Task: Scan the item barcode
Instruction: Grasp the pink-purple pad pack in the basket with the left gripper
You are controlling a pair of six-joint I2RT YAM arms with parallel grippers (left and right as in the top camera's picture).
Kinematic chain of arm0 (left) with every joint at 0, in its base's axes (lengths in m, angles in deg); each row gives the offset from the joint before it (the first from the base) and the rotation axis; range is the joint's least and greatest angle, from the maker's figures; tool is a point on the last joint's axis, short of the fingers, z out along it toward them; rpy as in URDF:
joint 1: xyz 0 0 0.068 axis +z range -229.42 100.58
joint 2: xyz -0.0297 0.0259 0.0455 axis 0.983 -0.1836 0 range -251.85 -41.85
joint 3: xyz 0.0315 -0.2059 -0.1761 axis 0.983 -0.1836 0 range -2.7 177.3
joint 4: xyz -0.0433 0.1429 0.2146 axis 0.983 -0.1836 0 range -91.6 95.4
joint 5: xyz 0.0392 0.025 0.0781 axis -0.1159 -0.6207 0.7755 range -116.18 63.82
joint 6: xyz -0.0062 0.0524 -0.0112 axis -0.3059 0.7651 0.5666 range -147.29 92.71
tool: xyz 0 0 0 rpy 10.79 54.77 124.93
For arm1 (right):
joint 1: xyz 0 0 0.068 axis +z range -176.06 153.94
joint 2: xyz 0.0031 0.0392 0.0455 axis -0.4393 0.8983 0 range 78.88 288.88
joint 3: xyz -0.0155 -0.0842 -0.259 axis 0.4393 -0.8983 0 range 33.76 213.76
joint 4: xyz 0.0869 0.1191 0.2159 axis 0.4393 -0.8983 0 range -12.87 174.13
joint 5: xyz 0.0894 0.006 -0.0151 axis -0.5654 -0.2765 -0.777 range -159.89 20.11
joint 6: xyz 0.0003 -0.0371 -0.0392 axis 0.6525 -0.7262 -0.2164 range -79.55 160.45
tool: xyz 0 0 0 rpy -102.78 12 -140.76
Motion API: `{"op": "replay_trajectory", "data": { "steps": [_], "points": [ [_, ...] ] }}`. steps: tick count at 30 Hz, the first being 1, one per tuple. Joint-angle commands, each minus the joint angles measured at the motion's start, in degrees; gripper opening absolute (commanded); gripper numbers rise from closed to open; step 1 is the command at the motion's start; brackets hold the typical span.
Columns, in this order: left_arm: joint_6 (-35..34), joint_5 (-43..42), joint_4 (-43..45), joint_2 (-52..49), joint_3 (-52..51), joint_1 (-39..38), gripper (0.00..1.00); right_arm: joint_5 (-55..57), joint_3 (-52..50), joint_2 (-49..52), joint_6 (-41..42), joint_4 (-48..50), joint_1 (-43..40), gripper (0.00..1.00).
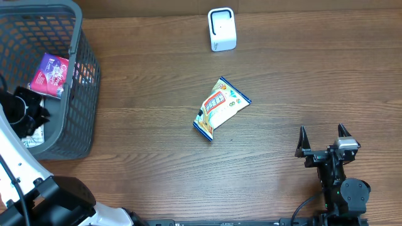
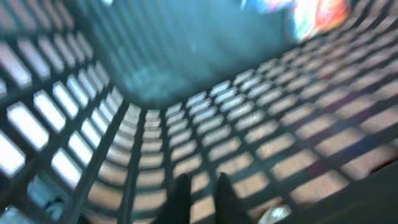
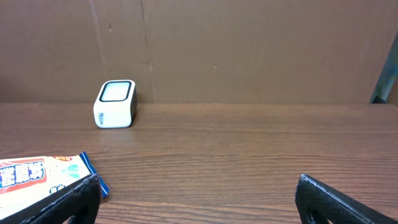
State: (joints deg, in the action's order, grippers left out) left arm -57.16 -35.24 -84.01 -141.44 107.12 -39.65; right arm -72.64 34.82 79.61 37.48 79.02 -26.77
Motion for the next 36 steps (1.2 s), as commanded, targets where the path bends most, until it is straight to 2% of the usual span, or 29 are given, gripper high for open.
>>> {"op": "replay_trajectory", "data": {
  "steps": [1,2,3,4,9,13,28,32,36],
  "points": [
    [-1.44,1.55,4.81,1.14,4.61,0.37,0.29,0.11,-0.59,-0.57,0.11,0.42,0.22,1.00],
    [-1.44,1.55,7.28,1.14,5.16,0.24,0.45,0.11,-0.59,-0.57,0.11,0.42,0.22,1.00],
    [-1.44,1.55,9.88,1.14,5.42,0.07,0.69,0.11,-0.59,-0.57,0.11,0.39,0.22,1.00],
    [-1.46,1.55,12.09,1.14,5.42,-0.02,0.99,0.11,-0.59,-0.57,0.11,0.42,0.22,1.00],
    [-2.16,1.57,22.01,0.46,5.40,-0.04,1.00,0.11,-0.59,-0.57,0.11,0.42,0.22,1.00],
    [-2.58,1.55,26.71,-1.42,5.40,-0.07,1.00,0.11,-0.59,-0.57,0.11,0.42,0.22,1.00],
    [-2.47,2.08,33.55,-16.72,5.40,-4.20,1.00,0.11,-0.59,-0.57,0.11,0.42,0.22,1.00],
    [-2.27,6.08,35.04,-20.22,5.40,-6.93,1.00,0.11,-0.59,-0.57,0.11,0.42,0.22,1.00],
    [-2.27,14.10,35.19,-22.43,5.35,-8.31,1.00,0.11,-0.59,-0.57,0.11,0.42,0.22,1.00]
  ]
}}
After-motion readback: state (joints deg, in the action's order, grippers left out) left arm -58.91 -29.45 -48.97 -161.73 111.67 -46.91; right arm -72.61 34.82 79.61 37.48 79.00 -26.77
